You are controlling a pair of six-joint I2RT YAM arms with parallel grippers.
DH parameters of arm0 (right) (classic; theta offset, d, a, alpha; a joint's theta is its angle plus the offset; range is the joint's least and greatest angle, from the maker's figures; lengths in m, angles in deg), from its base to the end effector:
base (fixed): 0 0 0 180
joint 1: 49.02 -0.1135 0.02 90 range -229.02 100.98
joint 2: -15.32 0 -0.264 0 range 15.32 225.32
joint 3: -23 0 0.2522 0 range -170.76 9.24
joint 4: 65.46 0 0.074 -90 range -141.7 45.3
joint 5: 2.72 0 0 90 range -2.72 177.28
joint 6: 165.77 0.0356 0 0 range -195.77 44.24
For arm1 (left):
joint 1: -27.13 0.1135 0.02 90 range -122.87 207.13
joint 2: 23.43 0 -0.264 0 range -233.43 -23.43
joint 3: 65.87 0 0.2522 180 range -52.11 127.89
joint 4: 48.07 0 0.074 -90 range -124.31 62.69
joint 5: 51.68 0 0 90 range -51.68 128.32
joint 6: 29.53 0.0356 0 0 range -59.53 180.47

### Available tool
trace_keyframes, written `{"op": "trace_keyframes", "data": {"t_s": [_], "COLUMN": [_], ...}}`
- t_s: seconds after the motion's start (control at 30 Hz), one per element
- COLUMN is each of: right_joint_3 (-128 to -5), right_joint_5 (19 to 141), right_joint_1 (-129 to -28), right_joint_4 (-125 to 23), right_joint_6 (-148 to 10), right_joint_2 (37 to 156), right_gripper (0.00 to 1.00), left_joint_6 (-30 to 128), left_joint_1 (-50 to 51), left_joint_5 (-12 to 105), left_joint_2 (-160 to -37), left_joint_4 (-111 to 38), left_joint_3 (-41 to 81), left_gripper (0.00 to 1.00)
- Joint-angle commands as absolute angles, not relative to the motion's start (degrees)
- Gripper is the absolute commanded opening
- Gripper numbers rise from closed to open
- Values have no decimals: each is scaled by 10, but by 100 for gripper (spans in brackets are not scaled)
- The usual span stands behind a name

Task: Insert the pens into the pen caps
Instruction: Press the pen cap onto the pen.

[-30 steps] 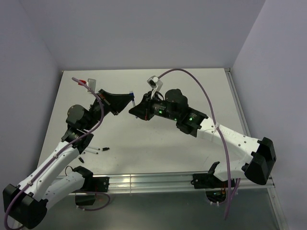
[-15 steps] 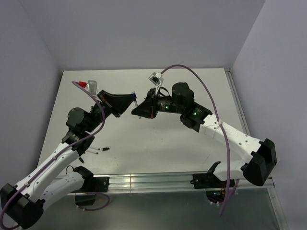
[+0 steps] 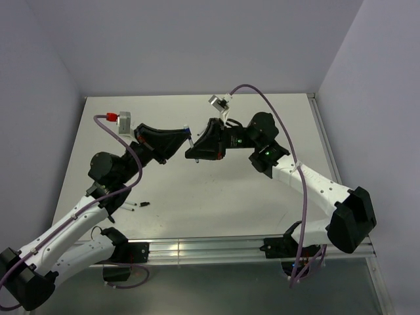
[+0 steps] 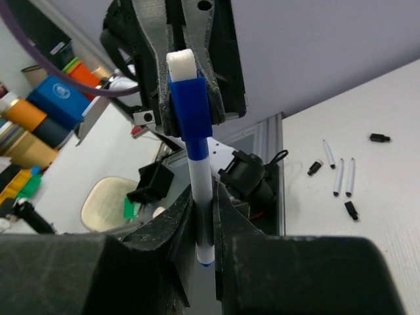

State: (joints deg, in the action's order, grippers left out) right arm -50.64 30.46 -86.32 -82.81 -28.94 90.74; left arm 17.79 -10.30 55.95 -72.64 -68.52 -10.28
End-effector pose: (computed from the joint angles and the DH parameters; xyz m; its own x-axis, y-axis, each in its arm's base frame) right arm 0.2171 0.2029 0.3863 -0.5635 0.0725 -0.8229 -0.8214 -0.1551 0.5489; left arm 0.1479 -0.1268 0.3901 -0.2747 -0.6034 -0.7487 0.8266 0.2496 -0.5044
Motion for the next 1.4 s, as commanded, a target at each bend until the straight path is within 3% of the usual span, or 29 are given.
{"op": "trace_keyframes", "data": {"t_s": [0.0,0.27,0.67,0.87,0.93,1.27,1.37], "right_joint_3": [-525,-539,-563,-597,-603,-615,-605], "right_joint_5": [385,345,413,510,536,576,609], "right_joint_1": [-815,-811,-811,-820,-821,-820,-819], "right_joint_4": [-1035,-1158,-899,-703,-662,-544,-521], "right_joint_6": [-199,-98,-273,-400,-422,-480,-489], "right_joint_2": [909,948,902,869,866,852,834], "right_gripper": [0,0,0,1,4,42,48], "left_joint_6": [186,200,221,217,216,222,209], "left_joint_1": [-143,-175,-189,-190,-190,-186,-156], "left_joint_5": [721,727,646,530,496,386,367], "left_joint_2": [-732,-747,-748,-760,-770,-816,-838], "left_joint_4": [-630,-631,-556,-498,-478,-410,-379], "left_joint_3": [-114,-106,-90,-61,-46,39,70], "left_gripper": [0,0,0,0,0,0,0]}}
